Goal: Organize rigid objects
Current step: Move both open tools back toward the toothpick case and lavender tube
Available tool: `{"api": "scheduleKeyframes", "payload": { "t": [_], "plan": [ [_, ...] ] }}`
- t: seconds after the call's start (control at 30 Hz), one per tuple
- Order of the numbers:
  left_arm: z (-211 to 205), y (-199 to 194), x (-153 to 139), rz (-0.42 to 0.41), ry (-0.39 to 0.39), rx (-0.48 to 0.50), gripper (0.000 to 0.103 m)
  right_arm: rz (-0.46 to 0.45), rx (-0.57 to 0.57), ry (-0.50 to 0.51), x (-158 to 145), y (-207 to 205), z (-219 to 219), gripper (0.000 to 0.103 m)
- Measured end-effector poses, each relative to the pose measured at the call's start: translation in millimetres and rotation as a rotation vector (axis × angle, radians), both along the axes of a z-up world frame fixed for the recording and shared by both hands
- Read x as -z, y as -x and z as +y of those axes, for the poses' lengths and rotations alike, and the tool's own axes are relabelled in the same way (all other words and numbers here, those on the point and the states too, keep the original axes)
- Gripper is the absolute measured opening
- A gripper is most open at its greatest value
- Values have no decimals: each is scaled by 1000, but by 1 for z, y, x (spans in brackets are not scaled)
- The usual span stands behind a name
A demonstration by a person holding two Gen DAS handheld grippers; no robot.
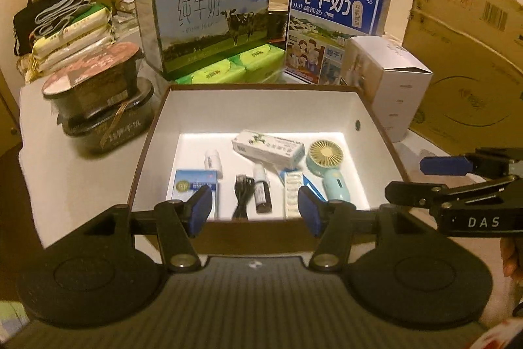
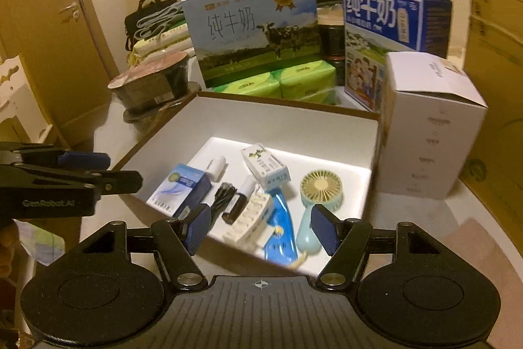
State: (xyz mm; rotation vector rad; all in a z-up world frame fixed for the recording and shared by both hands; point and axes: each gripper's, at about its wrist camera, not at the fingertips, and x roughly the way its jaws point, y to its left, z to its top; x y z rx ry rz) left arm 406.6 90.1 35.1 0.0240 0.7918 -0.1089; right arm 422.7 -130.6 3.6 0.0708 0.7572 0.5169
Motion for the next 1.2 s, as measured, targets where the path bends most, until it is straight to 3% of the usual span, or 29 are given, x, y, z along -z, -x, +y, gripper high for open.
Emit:
{"api": "scheduleKeyframes", "payload": {
  "t": [0.17,0.37,0.8,1.2],
  "plan": [
    [2,28,-5,0,17,-40,55,20,36,-20,-4,25,-12,69],
    [3,59,-3,-29,-25,-94,56,34,69,-18,-6,53,-21,69],
    [-9,120,35,51,-4,-94,55,120,73,1,18,104,-21,69],
    [-12,145,60,111,20,-103,55,200,78,16,50,131,-23,69]
  ]
}}
